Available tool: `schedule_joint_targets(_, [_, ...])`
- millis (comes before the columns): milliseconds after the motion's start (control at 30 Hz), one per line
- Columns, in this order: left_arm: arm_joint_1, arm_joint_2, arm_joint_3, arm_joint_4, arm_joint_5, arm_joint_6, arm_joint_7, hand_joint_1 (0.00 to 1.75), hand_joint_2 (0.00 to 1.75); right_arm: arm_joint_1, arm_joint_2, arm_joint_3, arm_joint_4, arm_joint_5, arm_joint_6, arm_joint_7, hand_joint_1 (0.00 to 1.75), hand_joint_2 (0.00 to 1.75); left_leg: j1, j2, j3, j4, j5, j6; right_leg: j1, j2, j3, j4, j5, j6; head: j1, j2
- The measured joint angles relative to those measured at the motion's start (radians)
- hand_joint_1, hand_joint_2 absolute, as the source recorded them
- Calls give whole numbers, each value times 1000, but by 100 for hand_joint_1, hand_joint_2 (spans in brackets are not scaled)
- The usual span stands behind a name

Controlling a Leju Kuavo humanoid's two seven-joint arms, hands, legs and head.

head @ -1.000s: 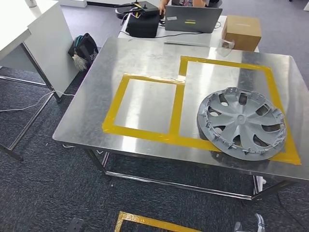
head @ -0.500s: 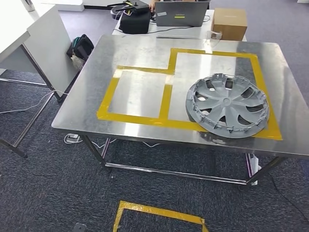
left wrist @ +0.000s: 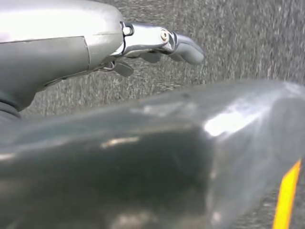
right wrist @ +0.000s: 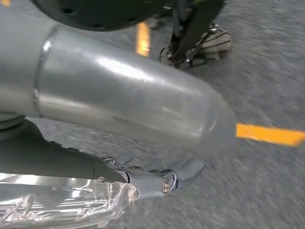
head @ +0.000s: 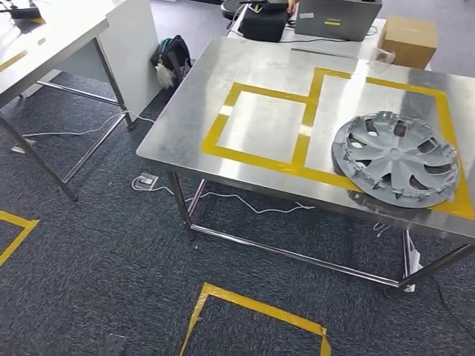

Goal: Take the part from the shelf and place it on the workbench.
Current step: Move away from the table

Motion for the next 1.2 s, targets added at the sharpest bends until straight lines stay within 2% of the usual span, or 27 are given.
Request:
schedule_joint_targets(33, [-2,-1,2,0,0,-4,-6,0,0,-8,-3,-7,20,12,0,-5,0,0,-3,-12,-16,0,12,1,3,4,-9,58,-24,-4,1,0])
schedule_joint_targets(67, [-3,-2,3,0,-1,-8,-10,0,0,-15,-6,-11,38,26,1,-12,0,0,-6,-22,-32,1,23,2,7,6,-4,86,-24,-9,0,0])
schedule_joint_targets(100, [-3,-3,4,0,-4,-12,-11,0,0,-22,-9,-12,53,42,2,-20,0,0,-8,-34,-46,1,33,1,10,8,19,76,0,-15,0,0])
schedule_joint_targets(133, [-3,-5,4,0,-10,-14,-12,0,0,-28,-13,-13,66,58,3,-29,0,0,-10,-46,-59,1,43,-1,12,15,60,30,33,-21,0,0])
schedule_joint_targets(200, [-3,-10,4,0,-24,-20,-12,0,0,-39,-20,-13,90,89,4,-45,0,0,-12,-69,-79,3,62,-6,12,62,168,-125,67,-32,0,0])
schedule_joint_targets(267, [-3,-13,4,0,-34,-27,-12,0,0,-48,-27,-12,113,112,3,-53,0,0,-14,-89,-91,6,80,-14,10,102,234,-236,50,-35,-1,0])
schedule_joint_targets(300, [-1,-14,4,0,-36,-28,-12,0,0,-52,-29,-12,123,120,3,-54,0,0,-13,-100,-95,6,88,-19,11,100,243,-255,44,-36,-1,0])
schedule_joint_targets(333, [2,-14,4,1,-39,-28,-11,0,0,-55,-30,-12,133,125,3,-53,0,0,-12,-111,-99,7,95,-24,11,87,239,-258,45,-39,0,0])
schedule_joint_targets(400, [11,-15,4,1,-47,-18,-4,0,0,-59,-32,-13,148,132,3,-47,0,0,-12,-95,-115,33,72,-33,8,58,233,-258,53,-53,-5,0])
schedule_joint_targets(433, [15,-17,4,1,-53,-6,3,0,0,-60,-33,-13,154,135,2,-44,0,0,-11,-73,-133,73,38,-38,7,42,230,-258,58,-60,-9,0])
schedule_joint_targets(500, [17,-22,3,2,-68,29,32,0,0,-60,-34,-13,161,142,-1,-37,0,0,-8,-30,-185,210,-49,-50,9,10,221,-257,64,-65,-17,0])
schedule_joint_targets(533, [18,-25,3,2,-74,47,49,0,0,-60,-34,-13,165,146,-2,-34,0,0,-4,-21,-206,275,-77,-54,10,-7,216,-256,66,-64,-18,0])
schedule_joint_targets(567, [19,-28,3,3,-78,61,65,0,0,-62,-35,-13,167,149,-4,-31,0,0,-1,-17,-213,313,-86,-57,10,-23,213,-255,67,-64,-18,0])
schedule_joint_targets(600, [22,-29,3,3,-80,72,79,0,0,-64,-35,-13,169,152,-5,-28,0,0,1,-14,-202,313,-76,-59,10,-37,212,-253,67,-63,-18,0])
schedule_joint_targets(633, [24,-30,3,4,-81,78,89,0,0,-67,-36,-13,171,157,-8,-23,0,0,3,-9,-170,271,-50,-59,10,-50,213,-250,67,-62,-18,0])
schedule_joint_targets(733, [25,-30,4,4,-74,104,114,0,0,-75,-36,-12,177,177,-22,6,0,0,-5,48,-52,79,20,-47,15,-84,213,-243,62,-51,-18,0])
schedule_joint_targets(767, [25,-31,5,4,-69,113,119,0,0,-77,-36,-12,179,182,-26,14,0,0,-9,61,-35,48,24,-40,17,-94,213,-241,60,-46,-18,0])
schedule_joint_targets(833, [25,-33,12,4,-58,122,122,0,0,-81,-36,-12,180,187,-31,24,0,0,-11,50,-35,32,13,-26,21,-112,215,-238,56,-35,-17,0])
schedule_joint_targets(867, [26,-35,16,4,-55,119,122,0,0,-83,-36,-12,181,190,-33,26,0,0,-9,39,-36,27,10,-20,20,-108,214,-233,50,-28,-17,0])
schedule_joint_targets(933, [27,-36,21,4,-53,96,122,0,0,-85,-36,-12,181,197,-35,29,0,0,-3,17,-38,20,11,-11,18,-60,186,-177,12,-18,-15,0])
schedule_joint_targets(1000, [26,-36,23,4,-51,64,121,0,0,-83,-36,-12,181,202,-36,30,0,0,-2,-4,-41,19,14,-4,15,-6,120,-39,-51,-15,-14,0])
schedule_joint_targets(1033, [25,-36,23,4,-49,49,120,0,0,-82,-37,-12,181,205,-35,31,0,0,-3,-16,-43,20,15,-2,15,3,84,32,-75,-14,-14,0])
schedule_joint_targets(1067, [26,-37,24,4,-47,33,117,0,0,-80,-37,-12,181,209,-33,30,0,0,-3,-28,-43,20,16,-1,15,6,59,76,-81,-13,-15,0])
schedule_joint_targets(1100, [28,-37,26,5,-45,13,114,0,0,-80,-38,-12,182,215,-30,29,0,0,-3,-42,-44,21,17,-1,14,7,51,80,-66,-13,-14,0])
schedule_joint_targets(1133, [29,-37,28,5,-43,-12,109,0,0,-79,-39,-12,182,223,-26,27,0,0,-3,-56,-44,23,18,-2,12,11,63,42,-31,-13,-15,0])
schedule_joint_targets(1167, [30,-37,31,5,-40,-37,103,0,0,-79,-40,-12,183,231,-21,24,0,0,-2,-70,-44,25,19,-4,9,22,91,-27,12,-12,-14,0])
schedule_joint_targets(1200, [31,-36,34,5,-38,-59,98,0,0,-80,-41,-12,184,239,-18,21,0,0,-3,-83,-45,29,20,-8,3,50,121,-97,43,-10,-14,0])
